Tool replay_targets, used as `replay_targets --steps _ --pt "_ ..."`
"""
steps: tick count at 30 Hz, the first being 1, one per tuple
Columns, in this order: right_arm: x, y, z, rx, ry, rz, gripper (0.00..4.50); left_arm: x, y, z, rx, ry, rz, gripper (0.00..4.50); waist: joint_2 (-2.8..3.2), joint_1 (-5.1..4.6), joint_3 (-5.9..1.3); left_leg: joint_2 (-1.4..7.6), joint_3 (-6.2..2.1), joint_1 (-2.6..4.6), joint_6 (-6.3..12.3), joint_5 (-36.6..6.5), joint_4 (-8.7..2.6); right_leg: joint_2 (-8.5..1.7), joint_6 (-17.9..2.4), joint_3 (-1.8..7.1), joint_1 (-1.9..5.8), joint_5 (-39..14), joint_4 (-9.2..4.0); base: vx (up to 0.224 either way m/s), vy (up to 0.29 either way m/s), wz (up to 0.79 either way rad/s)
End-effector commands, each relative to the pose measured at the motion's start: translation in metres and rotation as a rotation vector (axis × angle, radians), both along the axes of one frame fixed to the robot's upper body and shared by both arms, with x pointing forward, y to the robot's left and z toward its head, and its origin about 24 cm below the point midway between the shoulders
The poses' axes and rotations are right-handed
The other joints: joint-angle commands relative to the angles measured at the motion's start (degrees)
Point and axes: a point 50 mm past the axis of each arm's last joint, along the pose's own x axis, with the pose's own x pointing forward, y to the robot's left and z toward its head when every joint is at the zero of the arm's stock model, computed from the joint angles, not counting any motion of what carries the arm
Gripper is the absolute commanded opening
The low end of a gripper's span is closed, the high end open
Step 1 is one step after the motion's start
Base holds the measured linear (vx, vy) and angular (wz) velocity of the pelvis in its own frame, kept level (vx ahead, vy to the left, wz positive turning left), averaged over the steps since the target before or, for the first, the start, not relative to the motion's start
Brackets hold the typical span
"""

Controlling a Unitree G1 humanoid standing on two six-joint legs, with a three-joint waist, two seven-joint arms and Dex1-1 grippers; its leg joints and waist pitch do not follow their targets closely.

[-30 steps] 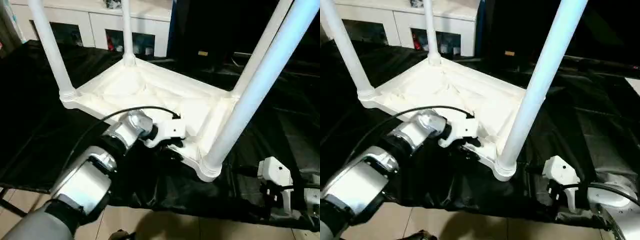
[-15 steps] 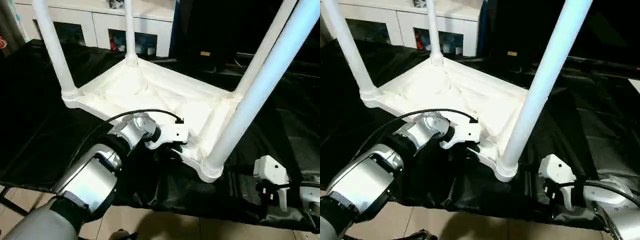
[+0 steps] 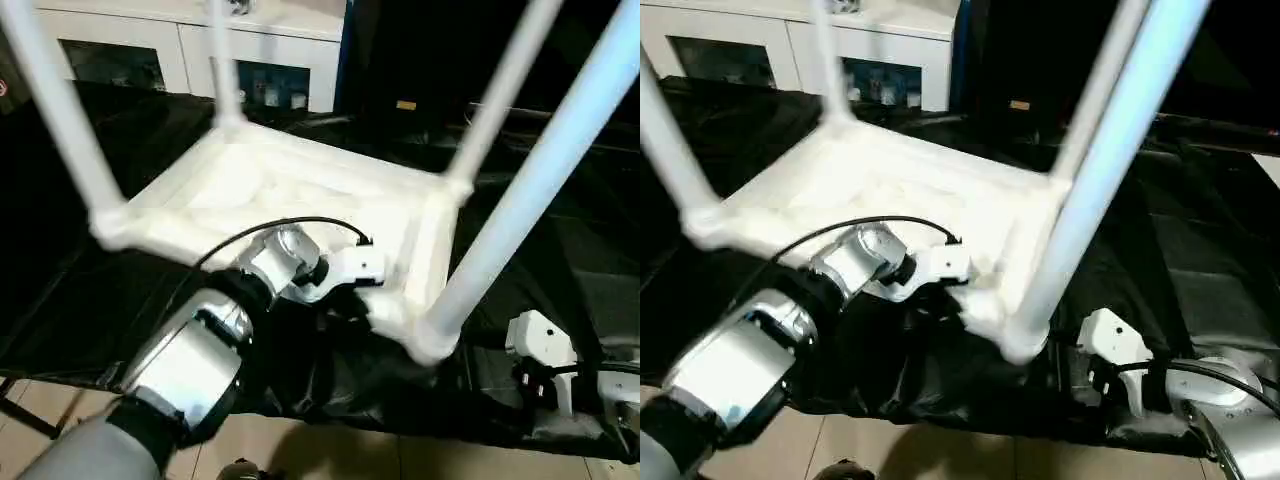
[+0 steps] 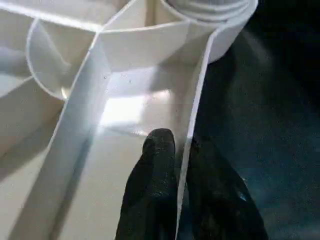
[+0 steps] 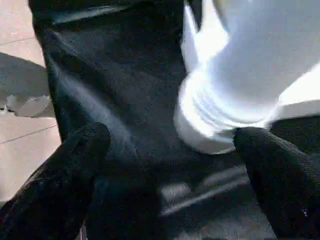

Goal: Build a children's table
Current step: Rotate table base

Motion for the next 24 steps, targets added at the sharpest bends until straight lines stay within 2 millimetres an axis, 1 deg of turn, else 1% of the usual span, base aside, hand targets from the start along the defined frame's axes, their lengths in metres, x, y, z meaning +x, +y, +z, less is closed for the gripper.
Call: replay_targets --steps 1,2,3,4,5,6,7,8,9,10,11,12,13,16,17,19,20,22,24 --pt "0.002 0.000 0.003 -0.004 -0.021 0.003 4.50 0.010 0.005 0.009 -0.089 -0.037 0.149 0.15 -0.84 0.27 -3.51 3.90 -1.53 0.92 7.52 -7.2 -3.84 -4.76 -18.5 2.32 2.30 5.9 -3.88 0.000 0.000 0.00" --pt "0.002 0.000 0.003 -0.005 -0.023 0.002 4.50 0.010 0.008 0.008 -0.091 -0.039 0.172 0.14 -1.10 0.07 -3.55 3.88 -1.53 0.81 7.73 -6.9 -3.82 -4.71 -18.4 2.31 2.35 6.1 -3.84 0.000 0.000 0.00" --pt "0.001 0.001 0.001 -0.003 -0.023 0.001 4.50 0.009 0.012 0.004 -0.101 -0.060 0.225 0.14 -0.90 -0.25 -3.63 3.85 -1.56 0.74 8.02 -6.4 -3.76 -4.69 -18.4 2.28 2.37 6.6 -3.76 0.000 0.000 0.00" --pt "0.001 0.002 0.001 -0.002 -0.023 -0.001 4.50 0.007 0.014 0.002 -0.115 -0.070 0.245 0.06 -0.93 -0.47 -3.49 3.87 -1.62 0.56 8.24 -6.3 -3.81 -4.59 -18.4 2.21 2.37 6.8 -3.74 0.000 0.000 0.00" --pt "0.001 0.002 -0.001 -0.002 -0.026 -0.005 4.50 0.005 0.014 0.001 -0.136 -0.083 0.256 0.02 -0.92 -0.80 -3.43 3.81 -1.53 0.63 8.49 -7.0 -3.83 -4.56 -18.2 2.18 2.25 5.5 -3.98 0.000 0.000 0.00" --pt "0.001 0.002 -0.001 -0.003 -0.028 -0.007 4.50 0.003 0.014 0.001 -0.143 -0.086 0.257 0.02 -0.85 -1.05 -3.43 3.83 -1.53 0.61 8.47 -7.0 -3.84 -4.55 -18.2 2.21 2.19 4.8 -4.06 0.000 0.000 0.00" --pt "0.001 0.003 -0.001 -0.004 -0.030 -0.009 4.50 0.002 0.014 0.001 -0.150 -0.090 0.259 0.02 -0.75 -1.19 -3.47 3.90 -1.47 0.74 8.19 -7.3 -3.87 -4.44 -18.1 2.26 2.04 3.8 -4.14 0.000 0.000 0.00" --pt "0.002 0.003 -0.002 -0.005 -0.037 -0.018 4.50 -0.002 0.013 0.001 -0.158 -0.099 0.247 0.02 -0.87 -1.28 -3.42 3.97 -1.43 0.78 8.04 -7.4 -3.91 -4.37 -18.0 2.28 1.96 3.4 -4.15 0.000 0.000 0.00" --pt "0.004 0.003 -0.002 -0.006 -0.048 -0.034 4.50 -0.007 0.013 -0.002 -0.159 -0.115 0.229 0.02 -0.71 -1.28 -3.24 4.01 -1.42 0.81 7.73 -8.1 -4.04 -4.38 -17.8 2.30 1.78 1.8 -4.39 0.000 0.000 0.00" --pt "0.006 0.003 -0.003 -0.014 -0.061 -0.050 4.50 -0.012 0.013 -0.004 -0.166 -0.128 0.201 0.02 -0.54 -1.20 -3.21 4.00 -1.41 0.91 7.46 -8.6 -4.08 -4.36 -17.7 2.32 1.65 0.8 -4.51 0.000 0.000 0.00" --pt "0.007 0.003 -0.004 -0.021 -0.072 -0.065 4.50 -0.015 0.014 -0.007 -0.175 -0.127 0.199 0.02 -0.57 -1.28 -3.07 3.98 -1.37 0.85 6.80 -9.6 -4.30 -4.29 -17.1 2.36 1.58 -1.3 -4.74 0.000 0.000 0.00" --pt "0.009 0.002 -0.005 -0.022 -0.082 -0.078 4.50 -0.018 0.013 -0.008 -0.192 -0.130 0.185 0.02 -0.49 -1.18 -3.00 3.95 -1.27 1.05 6.05 -10.6 -4.38 -4.27 -16.6 2.42 1.37 -3.4 -4.99 0.000 0.000 0.00" --pt "0.011 0.003 -0.005 -0.023 -0.107 -0.098 4.50 -0.024 0.013 -0.011 -0.214 -0.121 0.170 0.02 -0.27 -1.02 -3.10 3.99 -1.27 1.09 5.43 -11.0 -4.39 -4.33 -16.2 2.51 1.35 -4.1 -5.01 0.000 0.000 0.00" --pt "0.015 0.003 -0.005 -0.016 -0.136 -0.129 4.50 -0.028 0.015 -0.013 -0.218 -0.135 0.152 0.02 -0.27 -0.78 -3.20 4.01 -1.25 1.05 4.95 -10.5 -4.47 -4.25 -15.0 2.56 1.26 -3.8 -4.88 0.000 0.000 0.00" --pt "0.015 0.003 -0.005 -0.011 -0.144 -0.135 4.50 -0.029 0.017 -0.014 -0.212 -0.134 0.160 0.02 -0.13 -0.69 -3.24 3.95 -1.19 1.14 4.83 -10.4 -4.46 -4.20 -14.7 2.59 1.15 -3.4 -4.84 0.000 0.000 0.00" --pt "0.016 0.004 -0.004 0.001 -0.158 -0.146 4.50 -0.032 0.021 -0.017 -0.195 -0.124 0.168 0.02 -0.23 -0.75 -3.24 3.84 -1.22 0.86 4.73 -10.1 -4.53 -4.22 -14.1 2.56 1.32 -3.1 -4.80 0.000 0.000 0.00" --pt "0.016 0.005 -0.005 0.007 -0.160 -0.151 4.50 -0.035 0.023 -0.018 -0.200 -0.122 0.160 0.02 -0.22 -0.72 -3.25 3.85 -1.23 0.90 4.76 -10.1 -4.54 -4.23 -14.0 2.55 1.29 -3.2 -4.83 0.000 0.000 0.00" --pt "0.016 0.006 -0.006 0.010 -0.158 -0.153 4.50 -0.034 0.025 -0.018 -0.211 -0.137 0.192 0.02 -0.26 -0.89 -3.29 3.82 -1.26 0.73 4.88 -9.8 -4.53 -4.18 -13.8 2.52 1.36 -2.6 -4.70 0.000 0.000 0.00" --pt "0.016 0.006 -0.007 0.012 -0.159 -0.152 4.50 -0.034 0.028 -0.019 -0.203 -0.103 0.210 0.02 -0.17 -0.89 -3.30 3.67 -1.12 0.83 5.16 -9.3 -4.44 -4.11 -13.6 2.53 1.21 -2.6 -4.76 0.000 0.000 0.00"
